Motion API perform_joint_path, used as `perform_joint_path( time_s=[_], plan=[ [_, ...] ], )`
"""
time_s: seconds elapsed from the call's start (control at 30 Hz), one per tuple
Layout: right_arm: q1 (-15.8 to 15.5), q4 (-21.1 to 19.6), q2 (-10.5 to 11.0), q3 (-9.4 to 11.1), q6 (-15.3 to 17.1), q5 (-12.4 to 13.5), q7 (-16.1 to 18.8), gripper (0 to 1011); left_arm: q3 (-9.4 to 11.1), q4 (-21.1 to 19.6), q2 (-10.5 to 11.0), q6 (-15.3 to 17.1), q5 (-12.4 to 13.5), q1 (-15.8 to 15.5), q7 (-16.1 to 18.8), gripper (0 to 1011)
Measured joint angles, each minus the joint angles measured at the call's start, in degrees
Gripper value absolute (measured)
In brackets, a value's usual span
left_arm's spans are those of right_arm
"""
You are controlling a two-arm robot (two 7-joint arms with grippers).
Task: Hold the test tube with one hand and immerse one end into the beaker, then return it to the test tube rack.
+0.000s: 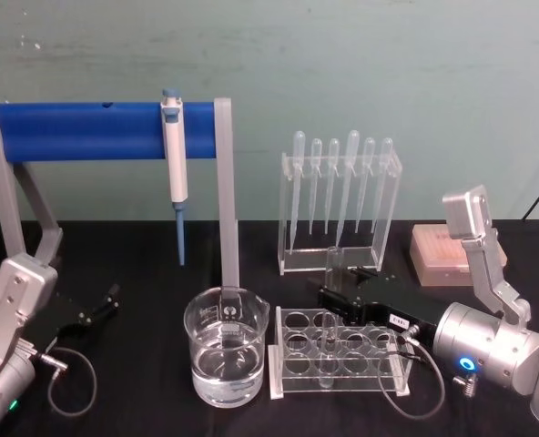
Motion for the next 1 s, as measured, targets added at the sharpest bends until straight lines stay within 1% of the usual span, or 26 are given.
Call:
perform_joint_path(
  time_s=[0.07,0.13,0.2,0.23,0.27,0.3,0.33,0.37,0.43,0.6,0.7,0.73,0.83,0.93,0.97,1.0],
  plan=[
    [-0.07,-0.16,0.06,0.01,-0.05,-0.09,-0.20,565,0.00,0.00,0.00,0.00,0.00,0.00,0.00,1000],
    [-0.21,-0.43,0.19,0.07,-0.13,-0.14,-0.31,459,0.00,0.00,0.00,0.00,0.00,0.00,0.00,1000],
    [-0.34,-0.69,0.29,0.16,-0.22,-0.16,-0.35,448,0.00,0.00,0.00,0.00,0.00,0.00,0.00,1000],
    [-0.48,-0.98,0.42,0.26,-0.31,-0.16,-0.37,381,0.00,0.00,0.00,0.00,0.00,0.00,0.00,1000],
    [-0.58,-1.20,0.51,0.32,-0.36,-0.16,-0.39,362,0.00,0.00,0.00,0.00,0.00,0.00,0.00,1000],
    [-0.72,-1.53,0.63,0.43,-0.43,-0.17,-0.45,317,0.00,0.00,0.00,0.00,0.00,0.00,0.00,1000],
    [-0.79,-1.68,0.68,0.47,-0.45,-0.17,-0.50,317,0.00,0.00,0.00,0.00,0.00,0.00,0.00,1000],
    [-0.86,-1.84,0.73,0.53,-0.45,-0.16,-0.60,260,0.00,0.00,0.00,0.00,0.00,0.00,0.00,1000],
    [-1.02,-2.17,0.83,0.67,-0.46,-0.15,-0.69,225,0.00,0.00,0.00,0.00,0.00,0.00,0.00,1000],
    [-1.74,-4.18,1.50,1.35,-0.78,-0.10,-1.12,224,0.00,0.00,0.00,0.00,0.00,0.00,0.00,1000],
    [-2.44,-6.50,2.32,1.86,-1.47,-0.49,-1.55,224,0.00,0.00,0.00,0.00,0.00,0.00,0.00,1000],
    [-2.76,-7.88,2.80,2.16,-1.90,-0.86,-1.70,225,0.00,0.00,0.00,0.00,0.00,0.00,0.00,1000],
    [-3.08,-9.92,3.51,2.53,-2.55,-1.71,-2.00,225,0.00,0.00,0.00,0.00,0.00,0.00,0.00,1000],
    [-3.16,-12.29,4.40,2.83,-3.31,-3.21,-2.07,224,0.00,0.00,0.00,0.00,0.00,0.00,0.00,1000],
    [-3.07,-13.51,4.84,2.95,-3.59,-4.25,-2.13,224,0.00,0.00,0.00,0.00,0.00,0.00,0.00,1000],
    [-2.98,-14.05,5.05,3.04,-3.68,-4.69,-2.17,225,0.00,0.00,0.00,0.00,0.00,0.00,0.00,1000]
  ],
)
